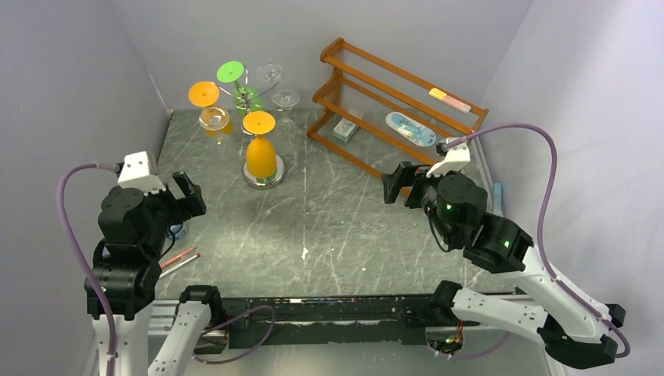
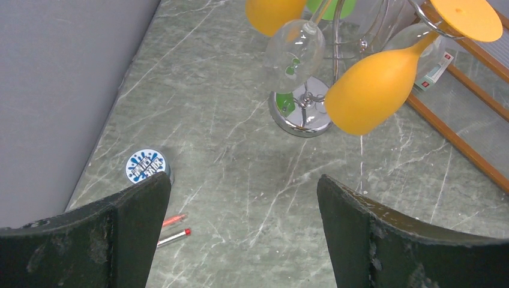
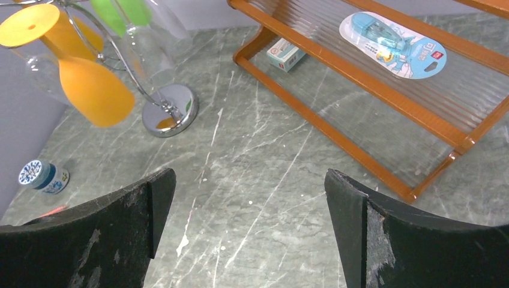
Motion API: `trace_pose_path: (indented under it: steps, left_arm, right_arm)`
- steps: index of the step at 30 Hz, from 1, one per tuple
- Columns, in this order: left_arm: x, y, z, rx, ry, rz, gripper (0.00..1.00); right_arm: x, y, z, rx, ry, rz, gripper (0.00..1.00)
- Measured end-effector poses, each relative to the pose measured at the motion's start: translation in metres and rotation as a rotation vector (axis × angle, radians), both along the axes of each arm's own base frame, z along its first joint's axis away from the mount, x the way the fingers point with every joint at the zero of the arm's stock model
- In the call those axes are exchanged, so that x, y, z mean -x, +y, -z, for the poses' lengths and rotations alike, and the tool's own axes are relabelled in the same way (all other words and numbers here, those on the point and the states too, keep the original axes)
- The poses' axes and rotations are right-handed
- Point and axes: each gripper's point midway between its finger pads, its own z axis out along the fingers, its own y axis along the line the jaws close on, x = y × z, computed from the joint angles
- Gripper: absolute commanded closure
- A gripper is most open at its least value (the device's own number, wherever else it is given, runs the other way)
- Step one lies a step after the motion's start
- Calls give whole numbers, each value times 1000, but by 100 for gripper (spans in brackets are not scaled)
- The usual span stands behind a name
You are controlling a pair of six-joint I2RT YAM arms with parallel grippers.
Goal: Place the wine glass upside down on the wine glass rack
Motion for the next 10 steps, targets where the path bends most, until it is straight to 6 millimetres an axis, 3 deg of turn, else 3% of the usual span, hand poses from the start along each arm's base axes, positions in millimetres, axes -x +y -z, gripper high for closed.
trace_pose_path:
  steps: [10]
  left_arm:
    - [0,0,0,2,0,-1,4]
  right_arm:
    - [0,2,0,9,-3,-11,0]
